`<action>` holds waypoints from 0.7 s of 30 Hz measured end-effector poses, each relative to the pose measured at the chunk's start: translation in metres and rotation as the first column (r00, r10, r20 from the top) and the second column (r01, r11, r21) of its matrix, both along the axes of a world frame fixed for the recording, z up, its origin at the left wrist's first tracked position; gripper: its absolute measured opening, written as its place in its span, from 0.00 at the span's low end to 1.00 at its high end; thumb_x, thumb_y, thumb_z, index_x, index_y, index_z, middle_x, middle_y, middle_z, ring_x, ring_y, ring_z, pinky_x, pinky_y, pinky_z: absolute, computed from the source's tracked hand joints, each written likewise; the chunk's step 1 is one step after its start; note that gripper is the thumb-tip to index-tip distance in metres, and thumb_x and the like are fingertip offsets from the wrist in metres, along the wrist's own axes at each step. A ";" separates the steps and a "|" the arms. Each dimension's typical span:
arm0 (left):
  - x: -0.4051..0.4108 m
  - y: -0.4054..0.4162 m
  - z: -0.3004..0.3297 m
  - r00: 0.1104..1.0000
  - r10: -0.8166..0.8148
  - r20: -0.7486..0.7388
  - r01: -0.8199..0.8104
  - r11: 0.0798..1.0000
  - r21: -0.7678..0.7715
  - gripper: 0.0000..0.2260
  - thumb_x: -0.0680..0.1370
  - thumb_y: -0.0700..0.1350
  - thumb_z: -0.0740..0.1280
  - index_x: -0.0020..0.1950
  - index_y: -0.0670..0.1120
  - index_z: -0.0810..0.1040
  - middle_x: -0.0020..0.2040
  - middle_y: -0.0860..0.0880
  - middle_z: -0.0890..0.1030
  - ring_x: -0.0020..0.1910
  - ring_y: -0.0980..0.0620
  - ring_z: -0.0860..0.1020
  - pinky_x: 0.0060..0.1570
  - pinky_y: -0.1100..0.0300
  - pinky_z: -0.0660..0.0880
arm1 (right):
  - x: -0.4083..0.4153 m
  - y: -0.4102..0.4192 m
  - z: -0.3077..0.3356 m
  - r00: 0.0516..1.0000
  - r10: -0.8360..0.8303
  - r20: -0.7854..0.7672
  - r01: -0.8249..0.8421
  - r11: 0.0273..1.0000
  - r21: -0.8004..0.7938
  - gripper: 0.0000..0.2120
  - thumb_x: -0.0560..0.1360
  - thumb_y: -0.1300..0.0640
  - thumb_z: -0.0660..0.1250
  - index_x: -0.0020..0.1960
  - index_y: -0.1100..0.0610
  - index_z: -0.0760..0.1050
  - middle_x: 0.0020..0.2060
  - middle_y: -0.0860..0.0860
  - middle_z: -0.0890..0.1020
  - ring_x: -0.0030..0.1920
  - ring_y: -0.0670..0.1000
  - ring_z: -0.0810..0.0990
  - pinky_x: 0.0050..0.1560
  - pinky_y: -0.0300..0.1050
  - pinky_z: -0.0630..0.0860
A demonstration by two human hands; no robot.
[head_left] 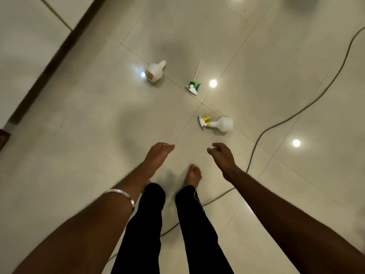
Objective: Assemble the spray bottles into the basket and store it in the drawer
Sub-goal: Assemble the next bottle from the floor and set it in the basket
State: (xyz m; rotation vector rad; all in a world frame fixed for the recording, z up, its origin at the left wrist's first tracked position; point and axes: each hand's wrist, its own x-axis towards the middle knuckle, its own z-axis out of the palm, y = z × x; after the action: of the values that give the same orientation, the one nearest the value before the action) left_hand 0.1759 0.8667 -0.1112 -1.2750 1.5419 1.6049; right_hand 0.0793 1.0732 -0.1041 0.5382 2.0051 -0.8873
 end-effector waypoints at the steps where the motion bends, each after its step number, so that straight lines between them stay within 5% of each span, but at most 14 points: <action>1: -0.011 0.009 -0.021 1.000 -0.011 -0.005 0.011 1.000 0.005 0.11 0.77 0.54 0.67 0.52 0.48 0.78 0.52 0.48 0.80 0.54 0.48 0.79 0.51 0.57 0.74 | -0.007 0.006 -0.020 1.000 -0.006 -0.006 0.006 1.000 0.007 0.20 0.76 0.53 0.68 0.67 0.54 0.73 0.60 0.53 0.79 0.53 0.49 0.77 0.50 0.41 0.70; 8: -0.074 0.057 -0.183 0.997 -0.075 0.004 0.075 0.994 0.084 0.09 0.77 0.54 0.67 0.50 0.50 0.77 0.48 0.51 0.79 0.49 0.52 0.77 0.38 0.62 0.69 | -0.054 0.037 -0.170 0.998 -0.025 -0.056 0.029 0.996 0.081 0.22 0.75 0.52 0.69 0.68 0.53 0.72 0.61 0.51 0.77 0.56 0.51 0.77 0.49 0.42 0.70; 14: -0.120 0.076 -0.305 1.000 0.009 0.017 -0.011 0.992 0.129 0.09 0.78 0.54 0.67 0.47 0.49 0.76 0.48 0.48 0.77 0.46 0.50 0.74 0.40 0.61 0.69 | -0.098 0.050 -0.276 0.952 0.014 -0.306 0.051 0.978 0.204 0.25 0.74 0.53 0.71 0.69 0.57 0.72 0.64 0.55 0.77 0.64 0.54 0.75 0.60 0.42 0.69; 17: -0.139 0.087 -0.348 0.998 0.053 0.039 -0.057 0.990 0.131 0.11 0.77 0.53 0.67 0.42 0.48 0.70 0.44 0.46 0.71 0.38 0.50 0.68 0.35 0.59 0.63 | -0.117 0.058 -0.311 0.898 0.010 -0.440 0.130 0.949 0.286 0.27 0.73 0.49 0.72 0.69 0.56 0.71 0.65 0.54 0.75 0.66 0.55 0.73 0.67 0.50 0.69; 21: -0.155 0.103 -0.380 0.994 0.094 0.055 -0.099 0.990 0.099 0.12 0.77 0.54 0.66 0.45 0.46 0.71 0.43 0.46 0.71 0.42 0.48 0.69 0.43 0.56 0.66 | -0.133 0.067 -0.339 0.855 0.099 -0.509 0.144 0.898 0.417 0.32 0.71 0.46 0.72 0.71 0.54 0.68 0.68 0.53 0.71 0.69 0.57 0.69 0.66 0.55 0.67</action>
State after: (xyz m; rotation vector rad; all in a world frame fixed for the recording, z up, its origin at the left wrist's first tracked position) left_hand 0.0211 0.9693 -0.4910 -1.3415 1.3690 1.6761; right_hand -0.0535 1.1399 -0.4431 0.6165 2.7414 -0.6222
